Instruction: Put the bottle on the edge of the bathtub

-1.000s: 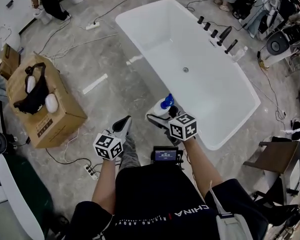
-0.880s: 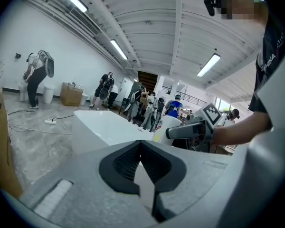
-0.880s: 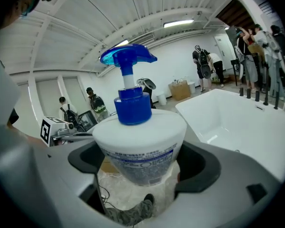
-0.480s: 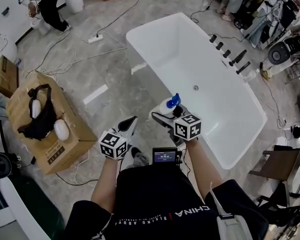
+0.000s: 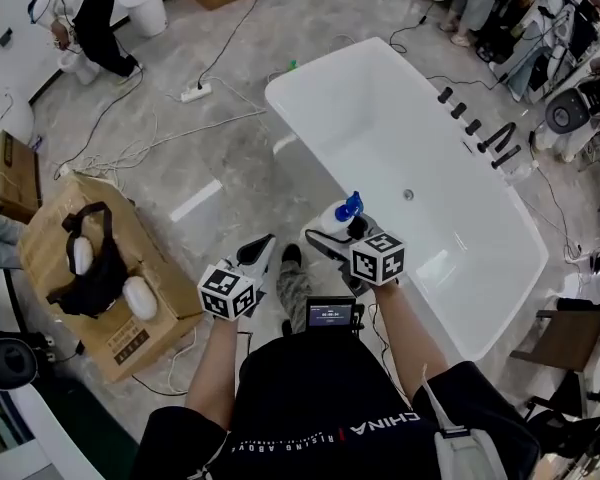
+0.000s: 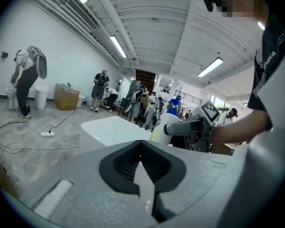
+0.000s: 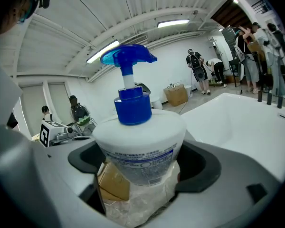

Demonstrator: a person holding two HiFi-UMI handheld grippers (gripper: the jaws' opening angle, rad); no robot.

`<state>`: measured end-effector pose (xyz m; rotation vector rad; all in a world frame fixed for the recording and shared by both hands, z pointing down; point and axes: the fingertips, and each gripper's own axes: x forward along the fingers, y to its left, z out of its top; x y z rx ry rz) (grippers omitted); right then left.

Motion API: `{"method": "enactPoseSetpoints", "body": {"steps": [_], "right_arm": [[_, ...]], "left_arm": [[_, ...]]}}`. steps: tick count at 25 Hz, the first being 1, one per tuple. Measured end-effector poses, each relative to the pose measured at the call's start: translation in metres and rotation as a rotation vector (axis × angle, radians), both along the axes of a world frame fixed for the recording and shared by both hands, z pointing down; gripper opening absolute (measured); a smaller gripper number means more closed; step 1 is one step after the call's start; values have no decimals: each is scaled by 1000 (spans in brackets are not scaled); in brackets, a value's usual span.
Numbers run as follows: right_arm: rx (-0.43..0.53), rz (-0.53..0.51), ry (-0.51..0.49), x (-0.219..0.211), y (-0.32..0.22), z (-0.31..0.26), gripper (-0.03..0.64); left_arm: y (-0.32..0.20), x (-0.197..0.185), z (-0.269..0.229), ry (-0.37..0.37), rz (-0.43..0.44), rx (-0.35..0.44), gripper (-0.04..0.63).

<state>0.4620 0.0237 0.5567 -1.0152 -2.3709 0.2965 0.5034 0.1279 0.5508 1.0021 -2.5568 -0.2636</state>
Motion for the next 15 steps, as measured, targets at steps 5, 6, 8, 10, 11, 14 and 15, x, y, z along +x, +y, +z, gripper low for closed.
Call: {"method": "enactPoseSetpoints", "body": {"steps": [5, 6, 8, 10, 11, 14, 15], "right_arm": [[-30, 20, -5, -84, 20, 2, 479], [-39, 27, -5, -103, 23, 1, 480], [-39, 40, -6, -139, 27, 0, 480], [-35, 52, -4, -172, 28, -1, 480], [-35, 60, -3, -188, 27, -1, 480], [-40, 88, 0, -233, 21, -3, 480], [-40, 94, 0, -246, 20, -4, 480]], "left_arm": [[10, -86, -3, -8, 56, -20, 8], [15, -106, -4, -6, 64, -29, 8], [23, -146, -6, 5, 71, -39, 8], [29, -184, -8, 13, 81, -45, 8], [30, -203, -9, 14, 88, -49, 8], [27, -254, -13, 6, 113, -59, 8], [26, -269, -15, 2, 118, -60, 8]]}}
